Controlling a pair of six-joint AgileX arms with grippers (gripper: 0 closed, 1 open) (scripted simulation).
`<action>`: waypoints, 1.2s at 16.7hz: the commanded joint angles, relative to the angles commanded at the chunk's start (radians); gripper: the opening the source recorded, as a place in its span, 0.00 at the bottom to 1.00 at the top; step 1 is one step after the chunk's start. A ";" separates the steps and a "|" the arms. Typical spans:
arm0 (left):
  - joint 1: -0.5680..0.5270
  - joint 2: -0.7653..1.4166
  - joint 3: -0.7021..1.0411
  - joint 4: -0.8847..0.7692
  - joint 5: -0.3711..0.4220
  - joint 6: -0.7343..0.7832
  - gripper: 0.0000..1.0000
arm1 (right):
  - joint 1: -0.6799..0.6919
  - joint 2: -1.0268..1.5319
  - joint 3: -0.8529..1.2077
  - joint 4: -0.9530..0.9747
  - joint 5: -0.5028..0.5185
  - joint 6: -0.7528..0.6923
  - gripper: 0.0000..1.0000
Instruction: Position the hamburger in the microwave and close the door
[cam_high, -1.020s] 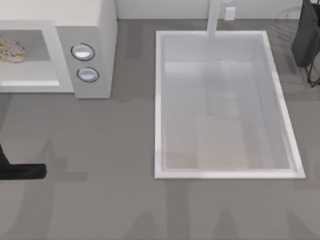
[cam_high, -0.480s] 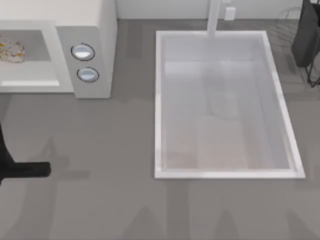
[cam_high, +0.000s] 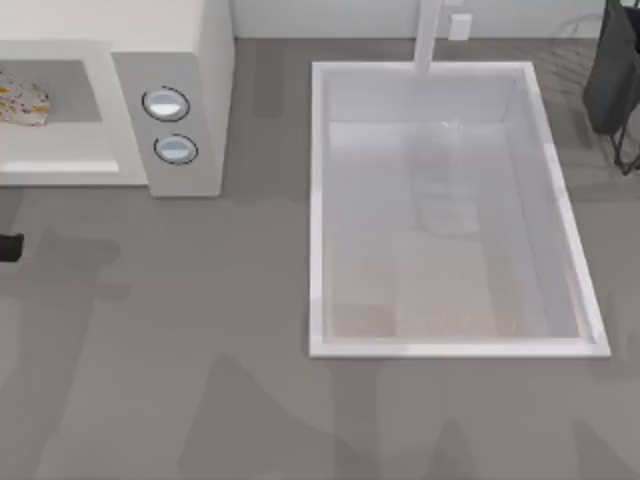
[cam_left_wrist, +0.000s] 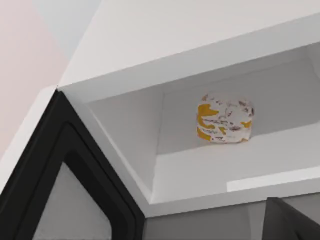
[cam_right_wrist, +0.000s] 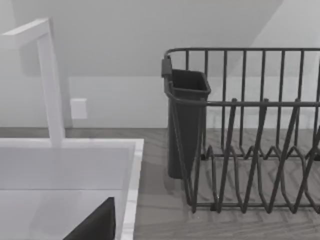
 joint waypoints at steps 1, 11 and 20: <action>0.089 0.074 0.064 -0.047 0.055 0.052 0.00 | 0.000 0.000 0.000 0.000 0.000 0.000 1.00; 0.873 0.788 0.686 -0.563 0.637 0.486 0.00 | 0.000 0.000 0.000 0.000 0.000 0.000 1.00; 1.128 1.049 0.959 -0.774 0.913 0.608 0.00 | 0.000 0.000 0.000 0.000 0.000 0.000 1.00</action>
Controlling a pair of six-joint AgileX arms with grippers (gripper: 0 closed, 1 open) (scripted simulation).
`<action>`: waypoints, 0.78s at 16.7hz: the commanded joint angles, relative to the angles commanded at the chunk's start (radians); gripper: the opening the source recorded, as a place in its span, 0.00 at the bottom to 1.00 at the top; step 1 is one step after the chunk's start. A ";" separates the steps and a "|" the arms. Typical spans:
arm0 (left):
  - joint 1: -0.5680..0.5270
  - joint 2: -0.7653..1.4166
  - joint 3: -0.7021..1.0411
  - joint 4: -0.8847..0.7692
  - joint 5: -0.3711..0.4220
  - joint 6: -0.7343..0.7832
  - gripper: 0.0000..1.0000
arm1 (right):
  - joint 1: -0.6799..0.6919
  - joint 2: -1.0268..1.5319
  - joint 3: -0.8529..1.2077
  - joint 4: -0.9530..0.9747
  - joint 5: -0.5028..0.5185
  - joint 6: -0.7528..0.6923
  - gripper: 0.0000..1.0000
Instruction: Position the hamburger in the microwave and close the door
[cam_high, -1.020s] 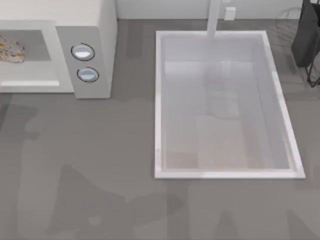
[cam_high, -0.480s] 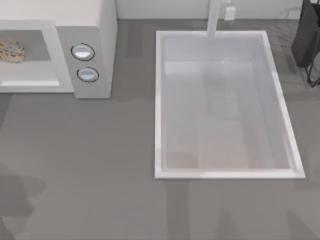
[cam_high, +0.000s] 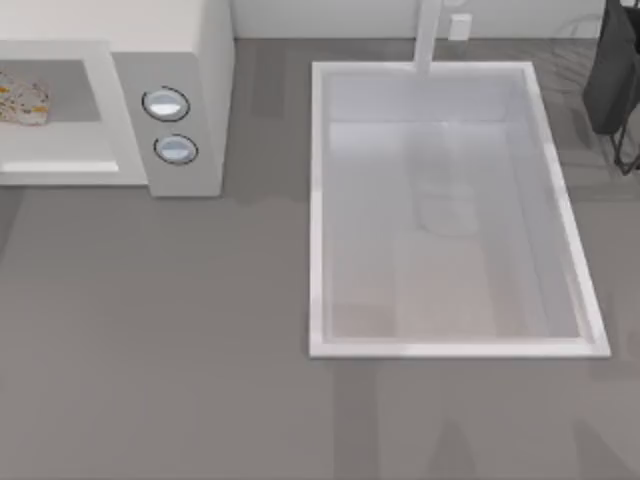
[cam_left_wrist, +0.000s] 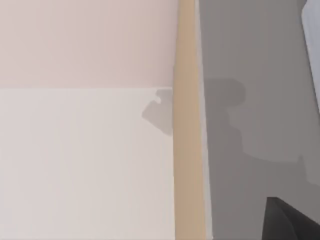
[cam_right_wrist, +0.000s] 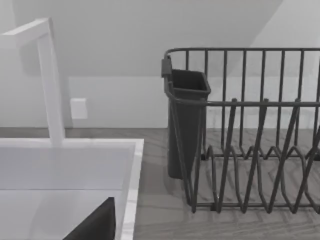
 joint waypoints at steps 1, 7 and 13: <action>0.000 0.000 0.000 0.000 0.000 0.000 0.00 | 0.000 0.000 0.000 0.000 0.000 0.000 1.00; -0.007 0.007 -0.033 0.041 0.002 -0.002 0.00 | 0.000 0.000 0.000 0.000 0.000 0.000 1.00; 0.000 0.094 -0.212 0.315 0.001 0.002 0.00 | 0.000 0.000 0.000 0.000 0.000 0.000 1.00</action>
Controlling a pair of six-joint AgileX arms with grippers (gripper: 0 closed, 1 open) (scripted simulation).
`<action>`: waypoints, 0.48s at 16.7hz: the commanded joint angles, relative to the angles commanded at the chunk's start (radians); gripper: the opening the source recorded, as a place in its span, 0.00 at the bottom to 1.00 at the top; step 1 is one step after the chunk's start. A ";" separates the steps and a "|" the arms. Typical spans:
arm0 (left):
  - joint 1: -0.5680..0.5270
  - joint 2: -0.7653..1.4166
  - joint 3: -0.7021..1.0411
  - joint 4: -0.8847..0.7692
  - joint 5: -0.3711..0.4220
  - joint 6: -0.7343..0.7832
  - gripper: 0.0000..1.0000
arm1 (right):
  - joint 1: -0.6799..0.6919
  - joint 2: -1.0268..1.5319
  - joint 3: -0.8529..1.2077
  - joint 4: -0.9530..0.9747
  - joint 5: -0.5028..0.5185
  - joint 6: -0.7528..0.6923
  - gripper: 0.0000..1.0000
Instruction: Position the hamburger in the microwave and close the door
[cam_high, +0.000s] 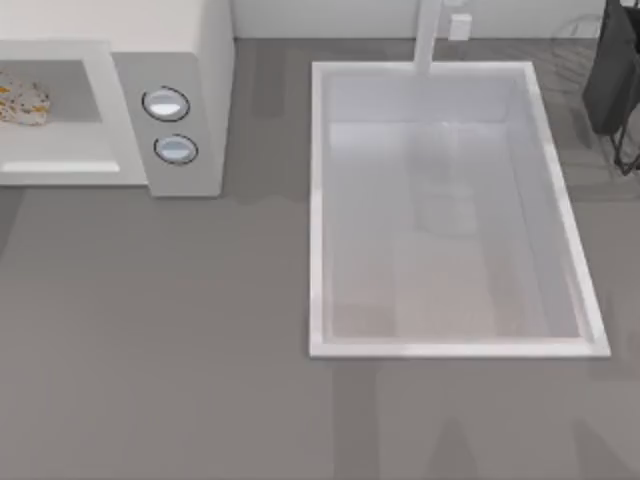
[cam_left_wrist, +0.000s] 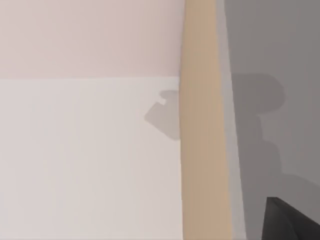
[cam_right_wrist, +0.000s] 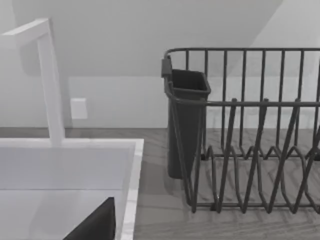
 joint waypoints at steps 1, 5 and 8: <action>0.002 0.012 -0.025 0.032 0.000 0.001 0.00 | 0.000 0.000 0.000 0.000 0.000 0.000 1.00; 0.003 0.026 -0.053 0.067 0.002 0.003 0.00 | 0.000 0.000 0.000 0.000 0.000 0.000 1.00; -0.005 0.020 -0.055 0.065 0.001 -0.001 0.00 | 0.000 0.000 0.000 0.000 0.000 0.000 1.00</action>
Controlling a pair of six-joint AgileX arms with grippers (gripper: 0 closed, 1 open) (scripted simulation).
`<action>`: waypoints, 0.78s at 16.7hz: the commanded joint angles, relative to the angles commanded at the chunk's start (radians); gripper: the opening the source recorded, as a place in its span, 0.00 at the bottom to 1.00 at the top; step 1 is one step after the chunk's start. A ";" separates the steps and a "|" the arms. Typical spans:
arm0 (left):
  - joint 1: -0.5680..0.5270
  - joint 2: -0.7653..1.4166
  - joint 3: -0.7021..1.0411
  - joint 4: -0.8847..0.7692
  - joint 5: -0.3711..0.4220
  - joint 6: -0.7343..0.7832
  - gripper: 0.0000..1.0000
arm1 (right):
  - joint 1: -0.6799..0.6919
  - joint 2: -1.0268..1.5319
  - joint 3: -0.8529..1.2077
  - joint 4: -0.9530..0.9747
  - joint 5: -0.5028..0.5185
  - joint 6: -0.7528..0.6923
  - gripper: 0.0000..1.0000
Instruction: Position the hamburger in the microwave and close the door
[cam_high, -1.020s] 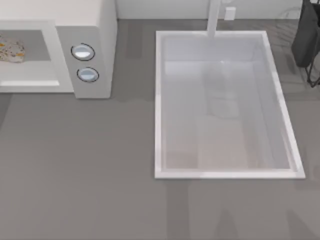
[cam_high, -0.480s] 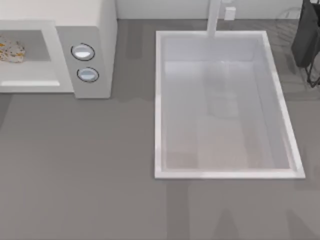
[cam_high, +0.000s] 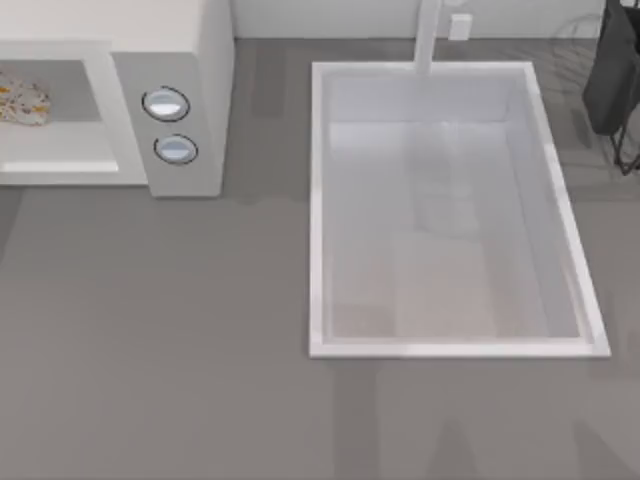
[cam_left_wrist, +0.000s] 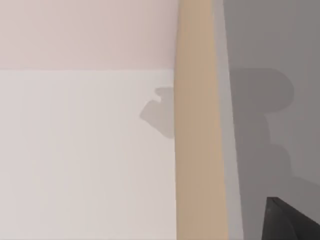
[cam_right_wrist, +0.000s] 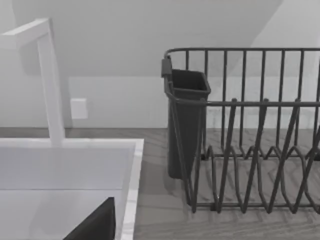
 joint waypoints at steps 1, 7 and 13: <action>-0.011 -0.010 -0.013 0.009 -0.005 -0.013 0.00 | 0.000 0.000 0.000 0.000 0.000 0.000 1.00; -0.105 -0.191 -0.259 0.106 -0.050 -0.108 0.00 | 0.000 0.000 0.000 0.000 0.000 0.000 1.00; -0.169 -0.309 -0.383 0.186 -0.083 -0.187 0.00 | 0.000 0.000 0.000 0.000 0.000 0.000 1.00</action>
